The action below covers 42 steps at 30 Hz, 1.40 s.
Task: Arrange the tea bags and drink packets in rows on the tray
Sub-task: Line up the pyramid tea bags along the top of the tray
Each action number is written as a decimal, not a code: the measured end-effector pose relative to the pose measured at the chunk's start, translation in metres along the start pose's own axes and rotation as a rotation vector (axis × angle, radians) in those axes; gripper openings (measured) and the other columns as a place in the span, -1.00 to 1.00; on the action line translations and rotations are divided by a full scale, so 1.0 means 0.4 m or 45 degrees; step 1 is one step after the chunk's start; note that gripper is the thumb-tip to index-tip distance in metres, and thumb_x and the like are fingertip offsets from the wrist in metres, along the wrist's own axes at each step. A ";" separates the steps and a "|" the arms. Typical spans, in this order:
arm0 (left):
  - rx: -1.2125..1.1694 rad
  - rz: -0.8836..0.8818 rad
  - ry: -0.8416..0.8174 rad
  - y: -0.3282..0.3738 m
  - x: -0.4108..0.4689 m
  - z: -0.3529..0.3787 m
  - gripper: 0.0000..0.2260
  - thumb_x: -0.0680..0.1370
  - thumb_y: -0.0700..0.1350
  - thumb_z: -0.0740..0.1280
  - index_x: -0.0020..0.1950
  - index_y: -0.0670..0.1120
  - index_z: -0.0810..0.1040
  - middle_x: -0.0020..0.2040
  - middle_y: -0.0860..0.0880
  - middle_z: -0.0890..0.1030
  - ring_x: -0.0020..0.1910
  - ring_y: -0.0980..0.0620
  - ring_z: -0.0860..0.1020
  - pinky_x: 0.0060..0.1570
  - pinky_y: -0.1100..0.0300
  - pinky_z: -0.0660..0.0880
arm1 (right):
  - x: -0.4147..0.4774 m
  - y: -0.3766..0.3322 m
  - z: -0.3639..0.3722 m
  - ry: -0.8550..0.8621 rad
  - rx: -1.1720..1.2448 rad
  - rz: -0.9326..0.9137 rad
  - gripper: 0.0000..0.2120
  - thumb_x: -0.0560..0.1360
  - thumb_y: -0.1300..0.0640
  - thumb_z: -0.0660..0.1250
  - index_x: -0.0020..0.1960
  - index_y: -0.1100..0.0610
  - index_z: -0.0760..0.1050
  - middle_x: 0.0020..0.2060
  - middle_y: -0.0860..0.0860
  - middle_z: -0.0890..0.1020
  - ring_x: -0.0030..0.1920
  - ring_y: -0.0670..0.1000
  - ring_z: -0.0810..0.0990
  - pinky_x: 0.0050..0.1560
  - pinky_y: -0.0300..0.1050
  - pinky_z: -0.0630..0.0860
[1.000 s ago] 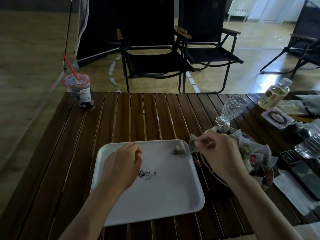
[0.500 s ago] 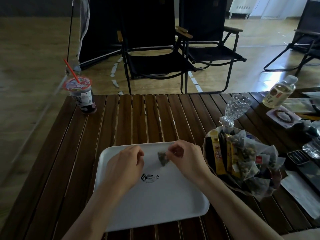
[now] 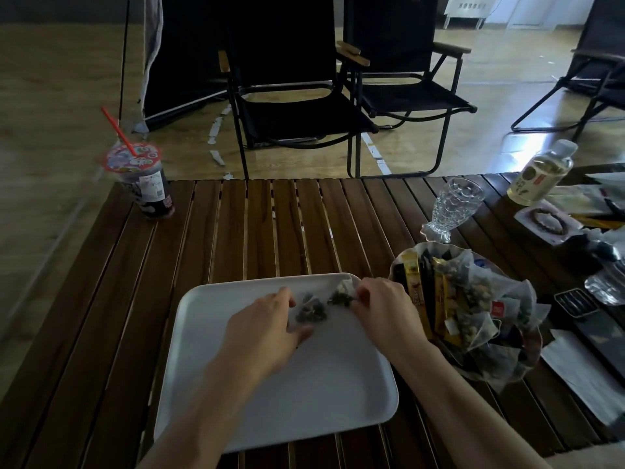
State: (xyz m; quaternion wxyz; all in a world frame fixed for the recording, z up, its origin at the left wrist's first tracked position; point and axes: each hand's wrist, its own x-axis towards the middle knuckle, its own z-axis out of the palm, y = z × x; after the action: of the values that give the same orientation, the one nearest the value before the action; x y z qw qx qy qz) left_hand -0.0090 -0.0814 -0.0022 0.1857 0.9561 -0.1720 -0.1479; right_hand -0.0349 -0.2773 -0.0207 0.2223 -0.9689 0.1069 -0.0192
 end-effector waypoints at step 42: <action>-0.515 0.074 0.069 0.040 0.046 0.067 -0.66 0.58 -0.13 0.36 0.34 0.01 0.43 0.20 0.06 0.57 0.02 0.19 0.51 -0.13 0.46 0.41 | -0.016 -0.014 -0.033 -0.211 0.227 -0.001 -0.64 0.54 0.15 0.29 0.33 0.09 0.40 0.05 0.00 0.65 0.07 0.03 0.62 0.05 0.02 0.60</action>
State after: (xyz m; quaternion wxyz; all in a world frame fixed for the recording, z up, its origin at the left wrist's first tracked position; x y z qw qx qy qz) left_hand -0.0061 -0.1107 -0.0236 0.3827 0.8975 -0.1611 -0.1484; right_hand -0.0410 -0.2766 -0.0062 0.3156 -0.9436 0.0857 0.0513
